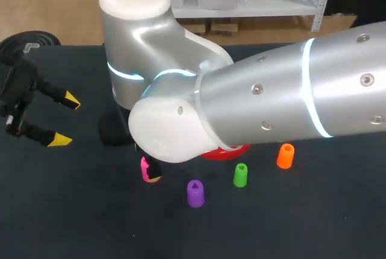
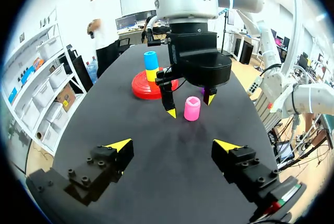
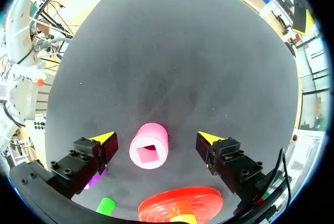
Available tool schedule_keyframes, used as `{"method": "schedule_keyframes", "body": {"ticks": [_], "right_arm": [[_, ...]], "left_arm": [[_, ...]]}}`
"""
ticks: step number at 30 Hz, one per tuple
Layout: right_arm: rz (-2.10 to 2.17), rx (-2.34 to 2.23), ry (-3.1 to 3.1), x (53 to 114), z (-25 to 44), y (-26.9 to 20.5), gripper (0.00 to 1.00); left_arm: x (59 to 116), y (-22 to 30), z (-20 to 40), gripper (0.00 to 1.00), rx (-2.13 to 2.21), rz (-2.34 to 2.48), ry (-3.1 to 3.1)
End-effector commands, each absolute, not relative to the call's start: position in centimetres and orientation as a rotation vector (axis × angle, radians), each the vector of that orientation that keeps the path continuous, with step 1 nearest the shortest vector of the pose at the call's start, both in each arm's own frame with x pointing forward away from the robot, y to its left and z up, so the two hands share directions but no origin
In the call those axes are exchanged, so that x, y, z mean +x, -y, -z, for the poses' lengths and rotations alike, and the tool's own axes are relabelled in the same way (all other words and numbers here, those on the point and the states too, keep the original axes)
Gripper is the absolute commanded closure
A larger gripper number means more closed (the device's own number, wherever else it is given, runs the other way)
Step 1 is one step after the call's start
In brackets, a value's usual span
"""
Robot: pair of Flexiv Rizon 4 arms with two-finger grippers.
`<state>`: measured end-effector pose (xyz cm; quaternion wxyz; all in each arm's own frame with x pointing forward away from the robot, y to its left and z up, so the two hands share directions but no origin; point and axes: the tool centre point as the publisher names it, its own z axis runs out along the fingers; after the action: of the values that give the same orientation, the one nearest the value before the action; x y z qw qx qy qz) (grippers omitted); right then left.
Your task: Pick up and stack the cylinders on the red base in this order: pink,purple,orange,green
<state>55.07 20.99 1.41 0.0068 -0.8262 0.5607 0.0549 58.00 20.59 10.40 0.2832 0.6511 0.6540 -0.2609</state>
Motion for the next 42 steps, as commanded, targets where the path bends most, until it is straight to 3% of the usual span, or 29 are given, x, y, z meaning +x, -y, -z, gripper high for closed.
{"method": "schedule_keyframes", "body": {"ticks": [1,33,34,35,42], "right_arm": [[-0.183,-2.586,-1.761,55.23,-1.28,-20.89,0.00],[-0.184,-2.577,-1.791,55.24,-0.79,-20.52,0.00],[-0.185,-2.579,-1.791,55.24,-0.78,-20.52,0.64],[-0.185,-2.580,-1.791,55.24,-0.78,-20.51,1.00],[-0.179,-2.584,-1.789,55.18,-0.67,-20.55,1.00]], "left_arm": [[57.96,-20.63,-10.30,0.00,1.742,0.696,-1.747],[57.96,-20.63,-10.30,0.00,1.742,0.696,-1.747],[57.96,-20.63,-10.30,0.00,1.742,0.696,-1.747],[57.96,-20.63,-10.30,0.00,1.742,0.696,-1.747],[57.96,-20.63,-10.30,0.00,1.742,0.696,-1.747]]}}
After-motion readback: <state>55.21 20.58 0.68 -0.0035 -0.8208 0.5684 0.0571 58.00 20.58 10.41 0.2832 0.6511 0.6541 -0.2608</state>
